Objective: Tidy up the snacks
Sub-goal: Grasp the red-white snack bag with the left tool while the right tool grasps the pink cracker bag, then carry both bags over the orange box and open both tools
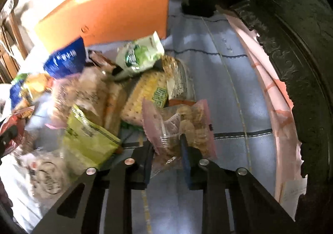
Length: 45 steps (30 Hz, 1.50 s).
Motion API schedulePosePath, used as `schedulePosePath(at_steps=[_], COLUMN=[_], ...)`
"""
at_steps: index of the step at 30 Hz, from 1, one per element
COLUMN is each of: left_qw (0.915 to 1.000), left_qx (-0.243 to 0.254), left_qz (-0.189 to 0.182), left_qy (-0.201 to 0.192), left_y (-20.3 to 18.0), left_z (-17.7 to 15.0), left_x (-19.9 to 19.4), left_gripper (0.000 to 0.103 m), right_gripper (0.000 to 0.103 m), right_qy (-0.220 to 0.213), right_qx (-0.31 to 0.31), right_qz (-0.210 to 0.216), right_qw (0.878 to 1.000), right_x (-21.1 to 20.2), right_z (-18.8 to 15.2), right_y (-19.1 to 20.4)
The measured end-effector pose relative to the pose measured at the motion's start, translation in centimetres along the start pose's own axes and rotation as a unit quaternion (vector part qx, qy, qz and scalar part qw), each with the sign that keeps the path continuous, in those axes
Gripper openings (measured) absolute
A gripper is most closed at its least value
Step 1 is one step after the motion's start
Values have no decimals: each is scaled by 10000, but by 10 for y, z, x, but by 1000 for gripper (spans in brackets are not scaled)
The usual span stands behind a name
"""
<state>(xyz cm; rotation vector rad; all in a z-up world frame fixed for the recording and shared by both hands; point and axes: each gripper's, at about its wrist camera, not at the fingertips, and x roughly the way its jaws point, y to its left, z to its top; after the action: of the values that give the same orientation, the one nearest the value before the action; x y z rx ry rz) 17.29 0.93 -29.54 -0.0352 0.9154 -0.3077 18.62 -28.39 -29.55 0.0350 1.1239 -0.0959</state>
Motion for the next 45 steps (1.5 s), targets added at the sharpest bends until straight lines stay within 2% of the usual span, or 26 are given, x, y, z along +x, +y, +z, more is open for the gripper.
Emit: schedulePosePath(at_steps=[6,14,22,30,34,39,43,45], left_qw=[9983,9958,9906,9824,9792,9736,9675,9674], left_qx=[93,152,339,530,538,542,688,676], left_qz=[-129,-226,-332,-377,-399,-422,-279,-280], left_qy=[-561,-874,-1281,-1749,-1917,-2179,-2416,-2425], left_y=[-2,-3,-17,-31,-34,-37,-46,-49], left_z=[16,25,42,79,106,164,217,247], left_x=[-44,-76,-108,-139,-145,-145,-132,-118], left_gripper=[72,72,72,72,72,72,72,73], right_gripper=[18,18,18,18,18,18,18,18], right_qy=[-308,-709,-1287,-1977,-2344,-2678,-2761,-2750], right_qx=[98,182,156,-70,-141,-109,-44,-77], right_qz=[441,851,1084,1268,1331,1512,1681,1753], right_qw=[9985,9937,9856,9720,9629,9515,9463,9453], right_x=[-36,-83,-135,-192,-217,-236,-232,-220], right_z=[2,11,36,74,104,161,212,246], right_y=[5,2,6,18,19,20,24,30])
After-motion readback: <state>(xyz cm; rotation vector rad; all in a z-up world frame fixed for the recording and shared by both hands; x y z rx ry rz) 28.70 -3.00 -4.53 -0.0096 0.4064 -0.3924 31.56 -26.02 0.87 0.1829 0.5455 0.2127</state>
